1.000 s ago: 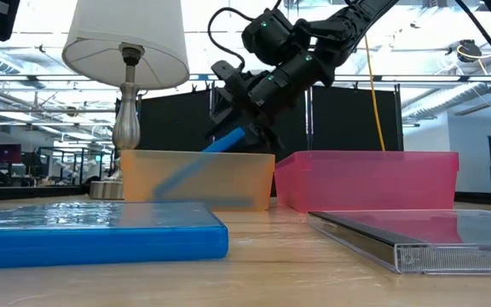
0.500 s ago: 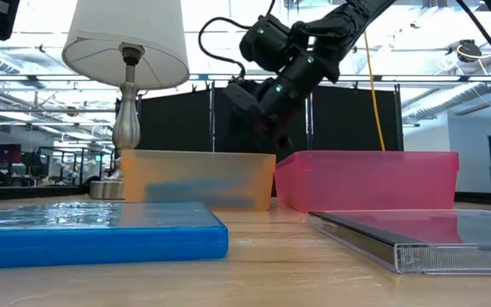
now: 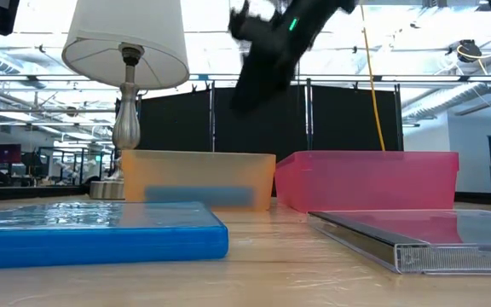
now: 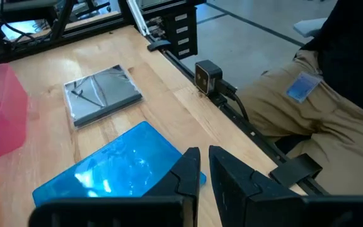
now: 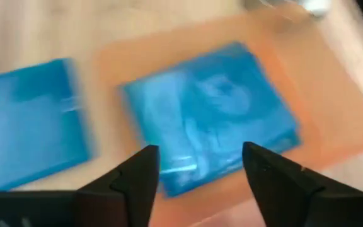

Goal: Pick & place jewel cases by type
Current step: Put the black CD case into the pink bin

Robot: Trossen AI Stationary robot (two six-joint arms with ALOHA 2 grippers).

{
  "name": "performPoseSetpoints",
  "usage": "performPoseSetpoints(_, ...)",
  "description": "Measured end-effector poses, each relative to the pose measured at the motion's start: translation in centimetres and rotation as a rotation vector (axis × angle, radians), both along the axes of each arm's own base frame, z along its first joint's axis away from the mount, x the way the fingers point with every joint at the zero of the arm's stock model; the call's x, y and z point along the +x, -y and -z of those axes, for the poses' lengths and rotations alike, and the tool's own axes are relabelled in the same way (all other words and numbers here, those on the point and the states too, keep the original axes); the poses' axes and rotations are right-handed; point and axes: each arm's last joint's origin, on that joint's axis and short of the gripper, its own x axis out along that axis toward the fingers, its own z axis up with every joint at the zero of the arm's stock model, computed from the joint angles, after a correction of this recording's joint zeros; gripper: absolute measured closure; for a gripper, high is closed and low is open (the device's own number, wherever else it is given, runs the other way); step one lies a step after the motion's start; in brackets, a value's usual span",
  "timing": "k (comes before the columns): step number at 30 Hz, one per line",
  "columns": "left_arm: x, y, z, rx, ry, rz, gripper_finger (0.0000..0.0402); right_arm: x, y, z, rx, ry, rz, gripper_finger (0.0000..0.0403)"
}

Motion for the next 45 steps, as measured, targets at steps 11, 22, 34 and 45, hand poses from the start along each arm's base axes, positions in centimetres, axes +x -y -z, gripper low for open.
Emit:
performPoseSetpoints(11,1.0,-1.3,0.2,-0.079,-0.015,-0.297,0.036,-4.9,-12.7,-2.3,-0.094,0.069,-0.235,0.0384)
performPoseSetpoints(22,4.8,1.1,4.0,-0.127,-0.157,-0.371,0.036,-11.4,-21.2,4.4,-0.097,0.341,-0.256,0.0396)
performPoseSetpoints(34,7.3,0.5,4.0,-0.091,-0.247,-0.531,0.0333,-14.7,-21.4,7.9,0.029,0.498,-0.227,0.0402)
performPoseSetpoints(45,9.1,1.0,6.6,-0.146,-0.309,-0.449,0.0204,-14.2,-22.2,9.6,-0.002,0.431,-0.461,0.0403)
